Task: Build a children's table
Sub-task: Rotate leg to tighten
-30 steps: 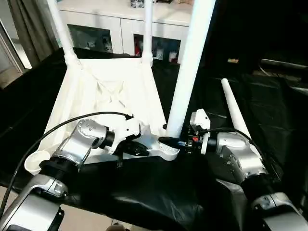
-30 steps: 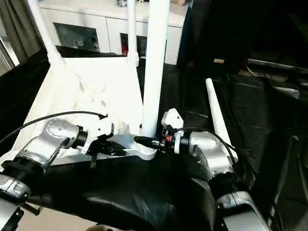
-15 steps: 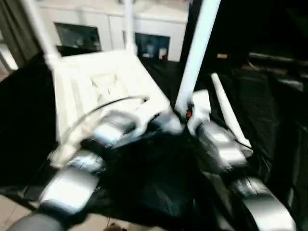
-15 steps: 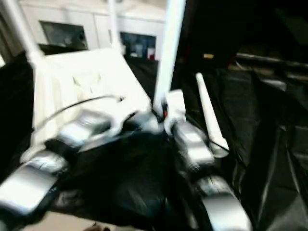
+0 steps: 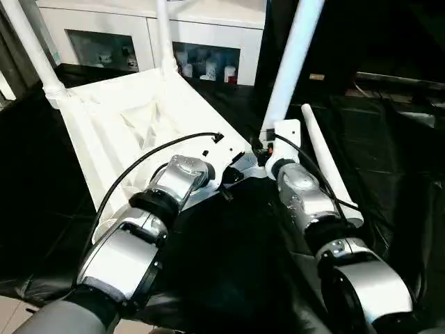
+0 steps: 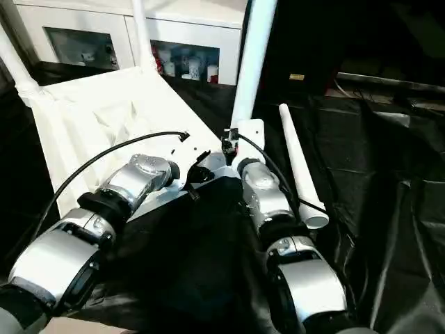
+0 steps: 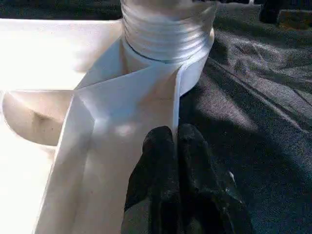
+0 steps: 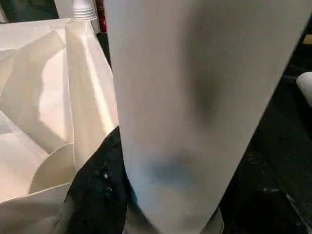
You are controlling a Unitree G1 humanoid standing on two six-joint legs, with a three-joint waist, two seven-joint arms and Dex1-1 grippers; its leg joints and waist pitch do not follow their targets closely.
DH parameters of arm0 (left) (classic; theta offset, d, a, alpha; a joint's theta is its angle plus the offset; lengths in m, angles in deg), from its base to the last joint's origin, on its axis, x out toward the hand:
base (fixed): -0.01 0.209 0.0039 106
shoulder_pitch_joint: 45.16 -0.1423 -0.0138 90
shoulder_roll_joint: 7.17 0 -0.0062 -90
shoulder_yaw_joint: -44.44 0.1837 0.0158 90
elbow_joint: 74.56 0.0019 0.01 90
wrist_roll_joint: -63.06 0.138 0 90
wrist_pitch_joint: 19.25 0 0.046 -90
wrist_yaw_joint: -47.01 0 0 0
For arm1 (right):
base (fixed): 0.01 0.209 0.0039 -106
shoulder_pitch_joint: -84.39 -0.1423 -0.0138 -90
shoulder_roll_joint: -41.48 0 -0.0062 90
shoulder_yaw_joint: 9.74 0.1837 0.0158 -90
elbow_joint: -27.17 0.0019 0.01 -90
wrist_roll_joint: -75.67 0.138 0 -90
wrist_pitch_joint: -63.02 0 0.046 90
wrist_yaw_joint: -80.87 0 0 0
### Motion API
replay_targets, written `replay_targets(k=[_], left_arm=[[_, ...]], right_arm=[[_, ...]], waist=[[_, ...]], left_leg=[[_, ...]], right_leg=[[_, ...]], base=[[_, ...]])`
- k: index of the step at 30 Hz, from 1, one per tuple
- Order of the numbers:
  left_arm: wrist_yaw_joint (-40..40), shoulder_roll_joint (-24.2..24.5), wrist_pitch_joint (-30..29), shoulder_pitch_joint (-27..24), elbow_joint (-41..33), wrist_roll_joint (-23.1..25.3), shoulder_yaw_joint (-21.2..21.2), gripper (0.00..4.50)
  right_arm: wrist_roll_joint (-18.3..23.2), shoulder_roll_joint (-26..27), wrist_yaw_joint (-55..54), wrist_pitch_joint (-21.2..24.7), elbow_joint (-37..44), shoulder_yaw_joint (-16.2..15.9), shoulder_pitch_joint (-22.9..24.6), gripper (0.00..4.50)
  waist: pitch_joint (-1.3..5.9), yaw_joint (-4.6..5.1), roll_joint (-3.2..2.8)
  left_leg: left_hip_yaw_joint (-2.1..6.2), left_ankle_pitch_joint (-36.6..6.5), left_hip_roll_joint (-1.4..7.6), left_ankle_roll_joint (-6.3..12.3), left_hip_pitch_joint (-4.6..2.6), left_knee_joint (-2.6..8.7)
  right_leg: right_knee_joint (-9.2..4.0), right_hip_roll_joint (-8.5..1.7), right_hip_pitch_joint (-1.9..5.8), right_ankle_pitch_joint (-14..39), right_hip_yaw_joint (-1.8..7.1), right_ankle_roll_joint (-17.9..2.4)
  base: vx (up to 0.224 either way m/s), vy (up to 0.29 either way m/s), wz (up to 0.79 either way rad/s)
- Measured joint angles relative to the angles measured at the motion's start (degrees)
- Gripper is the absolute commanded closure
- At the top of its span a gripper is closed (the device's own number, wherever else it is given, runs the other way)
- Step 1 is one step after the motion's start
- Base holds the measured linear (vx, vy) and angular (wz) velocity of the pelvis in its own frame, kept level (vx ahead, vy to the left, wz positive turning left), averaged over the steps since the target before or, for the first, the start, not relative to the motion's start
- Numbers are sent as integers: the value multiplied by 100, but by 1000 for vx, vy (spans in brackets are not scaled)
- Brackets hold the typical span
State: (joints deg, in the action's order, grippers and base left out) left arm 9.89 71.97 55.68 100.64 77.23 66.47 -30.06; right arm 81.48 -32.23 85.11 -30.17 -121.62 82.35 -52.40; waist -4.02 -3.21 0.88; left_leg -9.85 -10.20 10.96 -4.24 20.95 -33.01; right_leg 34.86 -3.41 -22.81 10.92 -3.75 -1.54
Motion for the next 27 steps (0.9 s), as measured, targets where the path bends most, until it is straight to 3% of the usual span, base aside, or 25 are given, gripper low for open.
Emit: replay_targets(k=[8, 10, 12, 13, 18, 27], left_arm=[[0, -10, 41, 53, 104, 10, -9, 450], [0, -10, 59, 59, 126, 11, -11, 450], [3, 0, 93, 61, 157, 26, -44, 450], [10, 22, 103, 61, 168, 30, -71, 450], [94, 58, 161, 64, 190, 35, -117, 450], [-217, 330, 435, -15, 15, 96, -110, 450]], right_arm=[[-121, 1, 29, -21, -55, 5, -55, 255], [-141, -12, 101, -34, -65, 6, -60, 199], [-165, -16, 186, -61, -119, 6, -50, 199], [-160, -11, 252, -89, -126, 7, -24, 169], [-162, -9, 455, -99, -243, 16, -7, 136], [-57, -168, 1437, -179, -57, 27, 281, 60]], waist=[[0, 1, 0], [0, 1, 0], [1, 14, 2], [0, 33, 3], [-1, 97, 4], [-4, 111, 1]], left_leg=[[0, 0, 0, 0, 0, 4], [-1, 0, 0, 0, -1, 5], [-1, 0, 0, 0, -1, 6], [-1, 0, 0, 0, 0, 6], [-1, 0, 1, 0, 1, 9], [-2, 18, 6, 31, 35, 11]], right_leg=[[-4, 0, 0, 0, 0, 0], [-4, 0, 0, 0, 0, 0], [-5, 0, 0, 0, 0, 0], [-5, 0, -4, 0, 0, 0], [-6, 0, -13, -1, -1, -1], [-5, 3, -56, -6, -8, -21]], base=[[0, 0, 0], [0, 0, 0], [0, 0, 0], [0, 0, 0], [0, 0, 0], [0, 0, 0]])
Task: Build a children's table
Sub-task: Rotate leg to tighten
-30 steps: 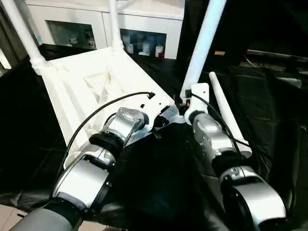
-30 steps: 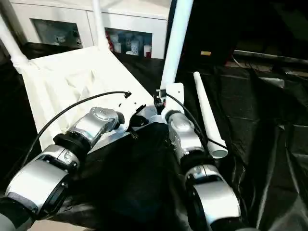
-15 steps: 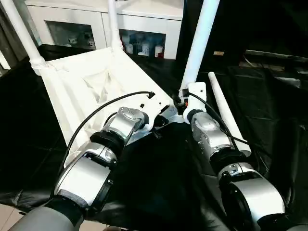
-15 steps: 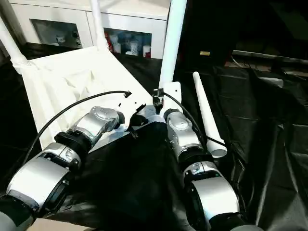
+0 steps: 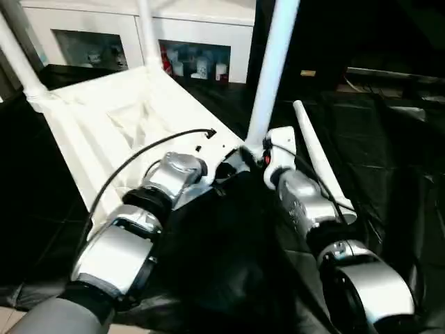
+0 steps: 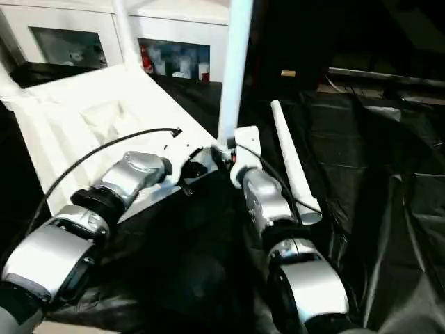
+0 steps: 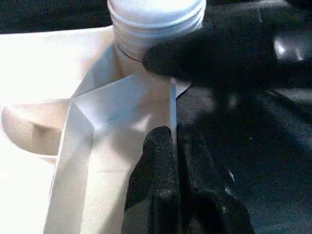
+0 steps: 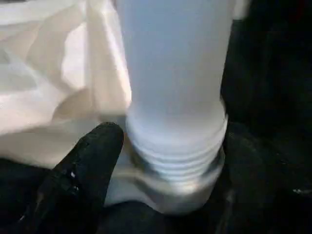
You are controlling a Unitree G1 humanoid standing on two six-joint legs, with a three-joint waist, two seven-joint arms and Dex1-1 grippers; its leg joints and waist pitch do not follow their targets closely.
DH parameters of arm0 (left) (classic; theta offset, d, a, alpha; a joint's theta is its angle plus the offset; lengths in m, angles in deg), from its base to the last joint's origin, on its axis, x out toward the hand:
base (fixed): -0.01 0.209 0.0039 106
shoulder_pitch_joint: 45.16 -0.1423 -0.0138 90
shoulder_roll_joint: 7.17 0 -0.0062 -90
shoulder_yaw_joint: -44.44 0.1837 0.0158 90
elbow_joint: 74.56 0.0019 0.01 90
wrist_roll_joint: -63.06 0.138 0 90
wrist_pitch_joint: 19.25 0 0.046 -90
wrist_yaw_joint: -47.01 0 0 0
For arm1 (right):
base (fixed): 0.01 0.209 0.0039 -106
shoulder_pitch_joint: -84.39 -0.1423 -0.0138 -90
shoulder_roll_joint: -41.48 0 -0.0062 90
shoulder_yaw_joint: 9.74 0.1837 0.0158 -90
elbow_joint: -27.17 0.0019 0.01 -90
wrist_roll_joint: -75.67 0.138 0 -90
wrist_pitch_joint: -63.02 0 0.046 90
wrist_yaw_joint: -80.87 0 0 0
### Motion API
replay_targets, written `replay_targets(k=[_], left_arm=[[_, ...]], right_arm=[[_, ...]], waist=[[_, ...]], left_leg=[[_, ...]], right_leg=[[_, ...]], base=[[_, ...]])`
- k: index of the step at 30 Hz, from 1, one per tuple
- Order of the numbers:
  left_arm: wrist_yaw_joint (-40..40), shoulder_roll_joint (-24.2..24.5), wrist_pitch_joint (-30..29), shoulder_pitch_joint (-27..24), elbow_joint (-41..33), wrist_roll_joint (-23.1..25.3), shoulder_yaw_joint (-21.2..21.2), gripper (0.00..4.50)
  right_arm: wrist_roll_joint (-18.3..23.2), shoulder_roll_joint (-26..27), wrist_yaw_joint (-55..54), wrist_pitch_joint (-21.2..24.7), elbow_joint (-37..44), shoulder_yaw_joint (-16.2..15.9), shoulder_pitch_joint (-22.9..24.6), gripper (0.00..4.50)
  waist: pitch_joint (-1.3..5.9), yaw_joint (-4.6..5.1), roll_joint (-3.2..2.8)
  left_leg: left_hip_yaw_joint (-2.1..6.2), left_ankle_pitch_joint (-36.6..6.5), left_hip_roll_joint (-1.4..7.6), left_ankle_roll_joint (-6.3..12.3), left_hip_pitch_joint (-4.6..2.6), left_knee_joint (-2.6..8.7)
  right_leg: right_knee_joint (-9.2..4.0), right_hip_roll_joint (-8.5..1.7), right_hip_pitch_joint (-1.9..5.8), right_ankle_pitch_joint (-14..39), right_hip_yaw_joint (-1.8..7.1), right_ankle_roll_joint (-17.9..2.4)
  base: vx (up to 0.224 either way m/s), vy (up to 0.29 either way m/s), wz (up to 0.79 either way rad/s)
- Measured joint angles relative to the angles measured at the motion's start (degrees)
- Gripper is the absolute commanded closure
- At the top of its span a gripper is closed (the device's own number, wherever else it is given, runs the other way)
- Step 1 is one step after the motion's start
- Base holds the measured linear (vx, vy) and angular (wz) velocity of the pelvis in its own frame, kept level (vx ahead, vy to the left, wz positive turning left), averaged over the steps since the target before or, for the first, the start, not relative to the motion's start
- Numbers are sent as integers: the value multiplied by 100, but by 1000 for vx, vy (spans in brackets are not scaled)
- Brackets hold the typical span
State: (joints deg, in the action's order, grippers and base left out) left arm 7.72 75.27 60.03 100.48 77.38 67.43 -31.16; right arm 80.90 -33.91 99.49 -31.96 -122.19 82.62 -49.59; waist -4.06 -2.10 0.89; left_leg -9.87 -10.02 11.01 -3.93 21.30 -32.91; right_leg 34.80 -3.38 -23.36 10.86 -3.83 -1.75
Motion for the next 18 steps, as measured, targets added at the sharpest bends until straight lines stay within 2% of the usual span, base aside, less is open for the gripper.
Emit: replay_targets(k=[2, 5, 9, 12, 18], left_arm=[[-145, 85, 45, -89, -155, 0, 4, 450], [-683, 357, 294, -381, -533, -27, 31, 450], [-1258, 634, 614, -645, -799, -33, 69, 450], [-1897, 905, 848, -987, -1249, -130, 177, 450], [-2711, 1245, 986, -1396, -1811, -248, 241, 450]], right_arm=[[6, -130, 302, 91, 212, -65, 101, 60], [77, -622, 1345, 427, 1014, -342, 520, 60], [162, -1126, 2430, 621, 1838, -602, 839, 60], [333, -1696, 3290, 852, 2551, -762, 1252, 60], [534, -2151, 4137, 1244, 3331, -960, 1520, 60]], waist=[[0, -15, 0], [-4, -91, 6], [-4, -173, 6], [-4, -318, 6], [-5, -401, 4]], left_leg=[[-1, -2, 0, 6, 14, 0], [-2, -11, 1, 26, 25, -4], [-6, -10, 4, 33, 28, -18], [-8, -10, 8, 32, 25, -24], [-21, -15, 13, 16, 3, -34]], right_leg=[[-1, 0, -13, 4, 0, -6], [0, 0, -20, 9, -5, -14], [7, -2, -21, 9, -5, -14], [8, -2, -14, 9, -5, -14], [19, -6, 2, 7, -2, -12]], base=[[0, 0, 0], [0, 0, 0], [0, 0, 0], [0, 0, 0], [0, 0, 0]])
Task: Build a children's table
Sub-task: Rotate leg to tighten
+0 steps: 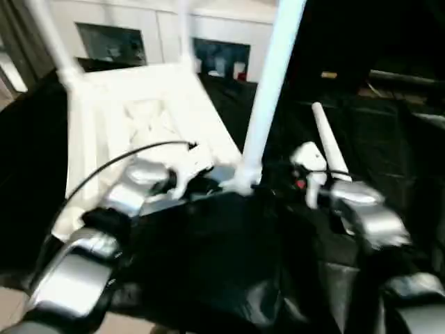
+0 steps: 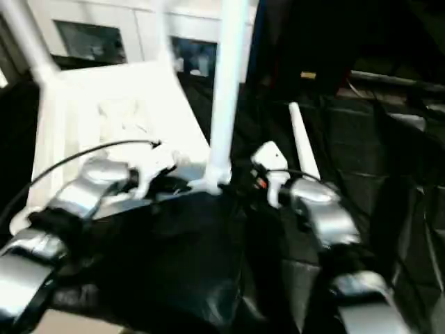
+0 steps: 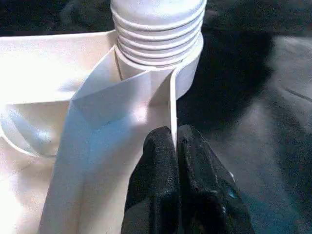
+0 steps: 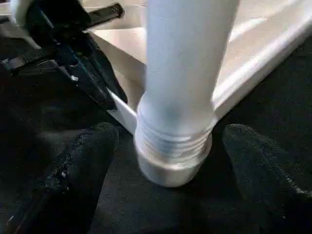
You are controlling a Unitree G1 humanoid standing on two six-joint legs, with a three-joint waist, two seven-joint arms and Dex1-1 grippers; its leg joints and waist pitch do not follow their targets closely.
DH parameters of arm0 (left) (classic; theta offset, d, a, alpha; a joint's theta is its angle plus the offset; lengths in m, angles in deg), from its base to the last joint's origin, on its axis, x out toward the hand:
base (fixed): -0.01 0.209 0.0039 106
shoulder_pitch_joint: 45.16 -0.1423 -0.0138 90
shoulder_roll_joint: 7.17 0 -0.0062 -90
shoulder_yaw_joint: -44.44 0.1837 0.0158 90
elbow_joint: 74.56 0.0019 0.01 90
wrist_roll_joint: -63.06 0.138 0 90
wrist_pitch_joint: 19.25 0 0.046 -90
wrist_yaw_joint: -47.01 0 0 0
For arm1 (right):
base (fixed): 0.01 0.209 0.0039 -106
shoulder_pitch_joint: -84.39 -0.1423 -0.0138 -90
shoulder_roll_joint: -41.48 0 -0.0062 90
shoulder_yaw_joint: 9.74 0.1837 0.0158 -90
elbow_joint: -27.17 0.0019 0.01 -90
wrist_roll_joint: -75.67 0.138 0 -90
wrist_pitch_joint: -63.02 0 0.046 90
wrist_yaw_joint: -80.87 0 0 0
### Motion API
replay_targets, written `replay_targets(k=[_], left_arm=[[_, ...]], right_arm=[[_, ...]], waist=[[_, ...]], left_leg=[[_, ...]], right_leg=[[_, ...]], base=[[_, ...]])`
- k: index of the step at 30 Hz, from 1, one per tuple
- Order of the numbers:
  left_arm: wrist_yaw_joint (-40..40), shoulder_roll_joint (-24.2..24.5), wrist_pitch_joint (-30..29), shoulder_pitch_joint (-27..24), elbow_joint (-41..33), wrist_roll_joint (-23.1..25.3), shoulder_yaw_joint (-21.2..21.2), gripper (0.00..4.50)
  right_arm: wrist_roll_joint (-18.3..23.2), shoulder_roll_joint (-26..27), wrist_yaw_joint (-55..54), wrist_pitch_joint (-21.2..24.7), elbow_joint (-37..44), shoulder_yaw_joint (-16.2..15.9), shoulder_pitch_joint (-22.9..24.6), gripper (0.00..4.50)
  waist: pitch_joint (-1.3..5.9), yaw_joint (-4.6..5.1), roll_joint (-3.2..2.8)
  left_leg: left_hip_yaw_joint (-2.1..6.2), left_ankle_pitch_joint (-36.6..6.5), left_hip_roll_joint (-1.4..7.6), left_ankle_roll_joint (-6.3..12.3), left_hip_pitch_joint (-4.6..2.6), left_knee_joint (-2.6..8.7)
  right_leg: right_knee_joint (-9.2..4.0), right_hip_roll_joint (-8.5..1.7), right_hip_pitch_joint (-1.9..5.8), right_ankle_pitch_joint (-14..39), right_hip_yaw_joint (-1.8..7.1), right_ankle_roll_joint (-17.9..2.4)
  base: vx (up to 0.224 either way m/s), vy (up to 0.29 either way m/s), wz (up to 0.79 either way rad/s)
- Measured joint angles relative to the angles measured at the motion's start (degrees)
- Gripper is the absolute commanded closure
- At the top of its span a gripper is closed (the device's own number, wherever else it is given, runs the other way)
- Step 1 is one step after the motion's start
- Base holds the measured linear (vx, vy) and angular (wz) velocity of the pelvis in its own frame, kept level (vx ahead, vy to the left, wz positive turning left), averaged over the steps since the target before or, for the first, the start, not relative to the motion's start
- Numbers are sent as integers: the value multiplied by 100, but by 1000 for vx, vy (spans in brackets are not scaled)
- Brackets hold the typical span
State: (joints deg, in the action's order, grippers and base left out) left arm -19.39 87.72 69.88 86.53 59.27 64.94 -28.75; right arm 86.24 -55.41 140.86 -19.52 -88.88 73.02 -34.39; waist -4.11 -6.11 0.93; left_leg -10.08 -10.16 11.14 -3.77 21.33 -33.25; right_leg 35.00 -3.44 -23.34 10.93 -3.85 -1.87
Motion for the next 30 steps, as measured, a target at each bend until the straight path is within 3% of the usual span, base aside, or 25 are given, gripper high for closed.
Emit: replay_targets(k=[8, 21, 30], left_arm=[[-680, 296, -22, -423, -718, -178, 95, 450], [-711, 272, -176, -540, -997, -185, 163, 450], [-720, 288, -211, -540, -997, -183, 178, 450]], right_arm=[[9, -205, 490, 77, 454, -257, 225, 60], [-25, -70, 606, -68, 512, -452, 222, 60], [-44, -32, 556, -166, 340, -449, 181, 134]], waist=[[0, -60, 0], [0, -59, 0], [1, -59, 1]], left_leg=[[-2, 6, 0, 7, 8, -5], [0, 2, 4, 1, 11, -38], [1, 3, 5, 2, 11, -51]], right_leg=[[1, -1, -1, 1, 0, 2], [25, -3, 1, -1, 1, 5], [34, -3, 3, -1, 1, 5]], base=[[0, 0, 0], [0, 0, 0], [0, 0, 0]])
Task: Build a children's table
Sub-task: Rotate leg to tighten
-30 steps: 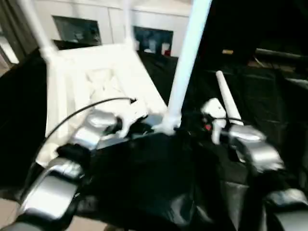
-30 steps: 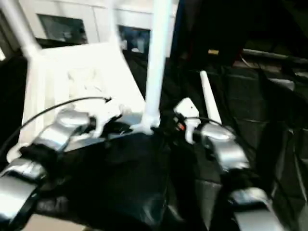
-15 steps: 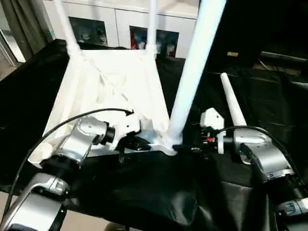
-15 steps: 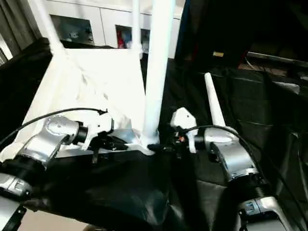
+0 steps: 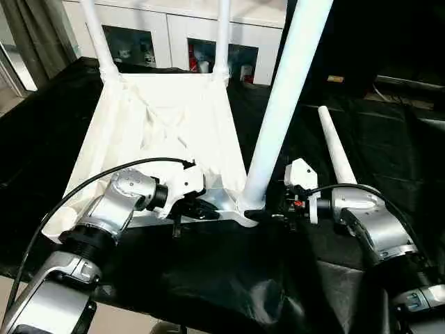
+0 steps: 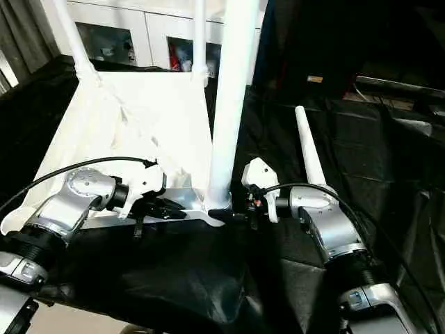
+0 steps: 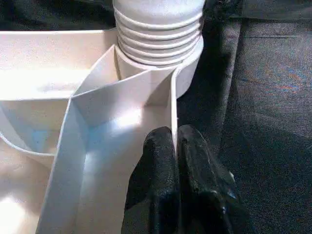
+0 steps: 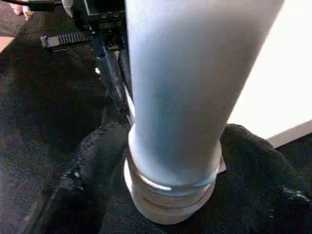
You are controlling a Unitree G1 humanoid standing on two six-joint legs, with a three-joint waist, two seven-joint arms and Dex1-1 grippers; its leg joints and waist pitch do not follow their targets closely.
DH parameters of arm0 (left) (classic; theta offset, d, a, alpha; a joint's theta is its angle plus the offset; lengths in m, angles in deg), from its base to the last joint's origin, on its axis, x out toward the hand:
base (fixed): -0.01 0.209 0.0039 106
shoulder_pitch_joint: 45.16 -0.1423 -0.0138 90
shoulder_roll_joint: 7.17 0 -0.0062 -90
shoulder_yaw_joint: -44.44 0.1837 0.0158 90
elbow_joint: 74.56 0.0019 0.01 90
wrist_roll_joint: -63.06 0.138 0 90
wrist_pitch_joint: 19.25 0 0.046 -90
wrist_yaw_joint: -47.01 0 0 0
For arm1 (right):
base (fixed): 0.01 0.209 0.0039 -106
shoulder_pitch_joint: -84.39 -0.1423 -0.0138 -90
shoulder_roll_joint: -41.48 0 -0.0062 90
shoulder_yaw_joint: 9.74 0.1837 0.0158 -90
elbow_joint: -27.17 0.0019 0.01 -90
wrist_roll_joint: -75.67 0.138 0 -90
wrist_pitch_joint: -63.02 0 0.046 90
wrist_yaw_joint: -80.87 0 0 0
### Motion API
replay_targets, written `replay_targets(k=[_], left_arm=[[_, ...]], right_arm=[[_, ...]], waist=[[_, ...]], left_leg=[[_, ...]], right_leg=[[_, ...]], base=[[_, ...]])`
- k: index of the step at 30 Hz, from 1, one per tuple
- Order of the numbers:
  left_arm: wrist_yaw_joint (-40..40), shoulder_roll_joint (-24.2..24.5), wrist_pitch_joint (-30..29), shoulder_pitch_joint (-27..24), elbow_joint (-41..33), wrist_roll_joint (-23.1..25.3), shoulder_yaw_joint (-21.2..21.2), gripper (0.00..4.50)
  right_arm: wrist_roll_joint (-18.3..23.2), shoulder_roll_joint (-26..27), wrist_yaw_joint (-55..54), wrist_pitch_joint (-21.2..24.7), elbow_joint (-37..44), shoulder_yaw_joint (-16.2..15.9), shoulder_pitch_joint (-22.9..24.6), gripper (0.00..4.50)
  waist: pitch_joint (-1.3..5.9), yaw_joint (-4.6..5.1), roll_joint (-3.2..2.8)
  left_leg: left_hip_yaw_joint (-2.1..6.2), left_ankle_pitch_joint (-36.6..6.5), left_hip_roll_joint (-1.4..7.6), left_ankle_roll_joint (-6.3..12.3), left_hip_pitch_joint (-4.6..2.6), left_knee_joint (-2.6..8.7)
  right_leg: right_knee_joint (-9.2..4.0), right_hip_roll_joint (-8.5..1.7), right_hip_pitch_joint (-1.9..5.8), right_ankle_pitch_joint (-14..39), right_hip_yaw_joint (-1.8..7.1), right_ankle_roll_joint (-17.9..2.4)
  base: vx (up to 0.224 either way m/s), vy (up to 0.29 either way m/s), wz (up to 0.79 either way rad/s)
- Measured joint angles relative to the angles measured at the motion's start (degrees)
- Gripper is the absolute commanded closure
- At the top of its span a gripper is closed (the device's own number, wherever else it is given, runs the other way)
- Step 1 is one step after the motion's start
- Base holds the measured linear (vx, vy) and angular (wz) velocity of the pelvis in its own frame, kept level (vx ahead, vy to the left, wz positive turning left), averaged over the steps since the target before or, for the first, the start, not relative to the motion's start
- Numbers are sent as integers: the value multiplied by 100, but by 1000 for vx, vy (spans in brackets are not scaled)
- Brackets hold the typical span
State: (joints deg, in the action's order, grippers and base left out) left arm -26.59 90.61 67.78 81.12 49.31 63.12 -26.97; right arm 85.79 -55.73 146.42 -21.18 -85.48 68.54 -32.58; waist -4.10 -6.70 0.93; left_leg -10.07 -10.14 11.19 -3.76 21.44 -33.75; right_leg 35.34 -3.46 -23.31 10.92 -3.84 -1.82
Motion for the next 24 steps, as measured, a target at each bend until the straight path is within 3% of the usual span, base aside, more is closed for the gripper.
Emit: replay_targets(k=[3, 13, 18, 24], left_arm=[[-16, 6, -22, 0, 0, 0, 0, 450], [9, 4, -50, 0, 1, 9, -1, 450], [1053, -505, -282, 322, 518, 299, -75, 450], [2335, -1297, -585, 837, 1374, 441, -164, 450]], right_arm=[[-6, 6, -9, -10, -10, 2, 0, 163], [34, 85, -59, -14, -73, 42, 9, 193], [111, 765, -1440, 117, -475, 663, 180, 196], [-56, 1413, -3262, 193, -752, 1047, 36, 198]], waist=[[0, -2, 0], [0, 5, 0], [5, 43, 4], [14, 129, -8]], left_leg=[[1, 0, 0, 0, 0, -2], [2, 0, 4, 0, -3, -13], [2, -6, 3, -20, -43, -27], [8, 3, 2, -33, -49, -25]], right_leg=[[2, 0, 1, 0, -1, 0], [17, 0, 2, 0, -1, 0], [24, -2, 44, -7, 4, -1], [-6, -1, 55, -43, 1, 38]], base=[[0, 0, 0], [0, 0, 0], [0, 0, 0], [0, 0, 0]])
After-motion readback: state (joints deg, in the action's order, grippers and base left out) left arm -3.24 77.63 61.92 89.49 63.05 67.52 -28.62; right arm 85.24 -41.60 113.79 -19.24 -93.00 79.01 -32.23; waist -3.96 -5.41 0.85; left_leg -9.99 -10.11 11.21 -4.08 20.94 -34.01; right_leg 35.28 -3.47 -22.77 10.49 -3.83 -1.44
